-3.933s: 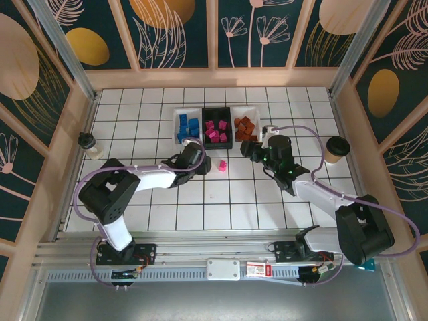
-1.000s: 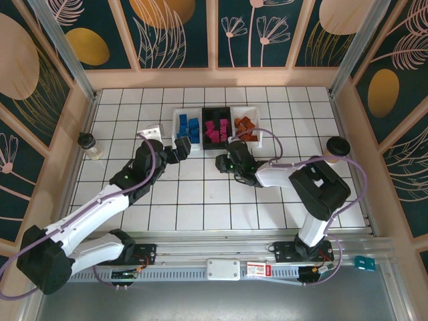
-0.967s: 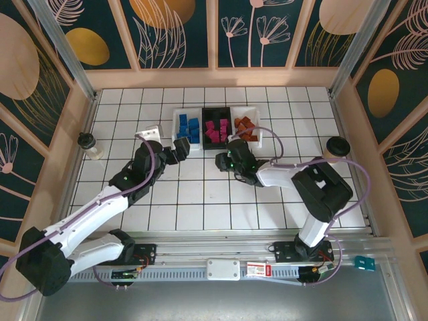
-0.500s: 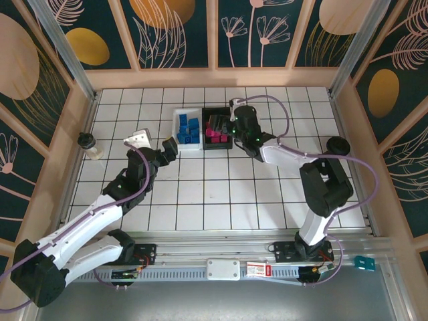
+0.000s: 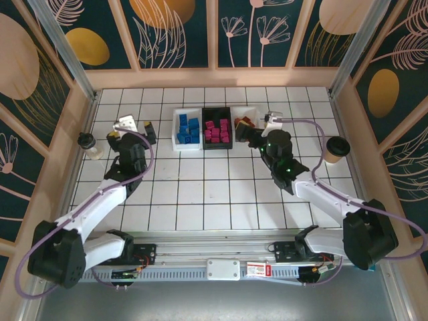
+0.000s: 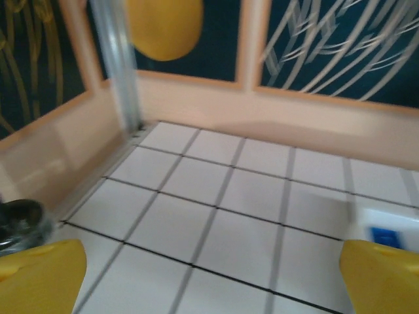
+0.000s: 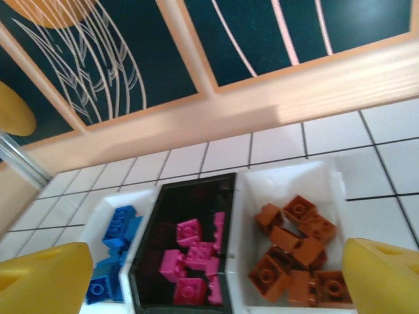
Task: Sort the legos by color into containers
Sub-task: Reset both arms
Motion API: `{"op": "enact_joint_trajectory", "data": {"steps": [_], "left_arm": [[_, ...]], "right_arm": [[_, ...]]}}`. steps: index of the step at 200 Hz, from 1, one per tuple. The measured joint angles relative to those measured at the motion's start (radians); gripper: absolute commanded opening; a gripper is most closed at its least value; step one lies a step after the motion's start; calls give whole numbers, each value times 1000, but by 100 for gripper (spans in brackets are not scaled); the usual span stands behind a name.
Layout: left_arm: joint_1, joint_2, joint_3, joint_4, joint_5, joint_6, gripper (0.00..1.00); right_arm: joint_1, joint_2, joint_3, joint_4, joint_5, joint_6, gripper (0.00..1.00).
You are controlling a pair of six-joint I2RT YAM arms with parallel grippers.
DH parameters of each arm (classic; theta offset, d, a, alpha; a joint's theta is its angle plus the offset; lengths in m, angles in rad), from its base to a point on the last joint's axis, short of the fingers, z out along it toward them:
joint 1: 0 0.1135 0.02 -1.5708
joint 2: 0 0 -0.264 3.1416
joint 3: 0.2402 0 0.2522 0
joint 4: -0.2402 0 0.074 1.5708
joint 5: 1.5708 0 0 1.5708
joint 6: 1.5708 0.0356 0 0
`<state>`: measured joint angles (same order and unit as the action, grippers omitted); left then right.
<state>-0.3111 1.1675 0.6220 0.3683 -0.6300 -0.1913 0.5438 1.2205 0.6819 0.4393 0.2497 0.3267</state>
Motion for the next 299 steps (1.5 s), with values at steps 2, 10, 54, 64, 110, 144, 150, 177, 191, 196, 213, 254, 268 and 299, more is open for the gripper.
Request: {"op": "enact_joint_trajectory", "data": {"steps": [2, 10, 54, 64, 110, 144, 150, 177, 191, 196, 213, 254, 268, 299], "left_arm": [[10, 7, -9, 13, 0, 6, 99], [41, 34, -46, 65, 1, 29, 99], [98, 163, -309, 438, 39, 152, 98], [101, 189, -321, 477, 56, 167, 99], [125, 293, -368, 726, 141, 203, 99], [216, 312, -317, 707, 269, 186, 99], [224, 315, -306, 704, 283, 183, 99], [236, 314, -348, 786, 351, 176, 99], [239, 332, -432, 890, 388, 175, 99], [240, 336, -440, 877, 388, 173, 99], [253, 352, -428, 867, 381, 153, 99], [261, 352, -418, 887, 304, 106, 99], [261, 352, -418, 887, 296, 100, 99], [261, 352, -418, 888, 282, 93, 99]], "right_arm": [[-3, -3, -3, -2, 2, -1, 99], [-15, -11, -14, -10, 16, 1, 99], [-83, -63, -48, -50, 74, 3, 99], [-107, -76, -56, -51, 87, 3, 99], [-330, -121, -150, 4, 124, -88, 99], [-495, -97, -278, 142, 96, -178, 99], [-519, -79, -293, 166, 80, -192, 99], [-583, 40, -315, 269, -23, -222, 99], [-589, 89, -347, 344, -69, -229, 99], [-588, 107, -364, 381, -84, -231, 99], [-591, 168, -417, 494, -137, -239, 99], [-595, 332, -448, 722, -234, -262, 99], [-594, 343, -459, 765, -255, -271, 99], [-573, 343, -476, 851, -250, -290, 99]]}}
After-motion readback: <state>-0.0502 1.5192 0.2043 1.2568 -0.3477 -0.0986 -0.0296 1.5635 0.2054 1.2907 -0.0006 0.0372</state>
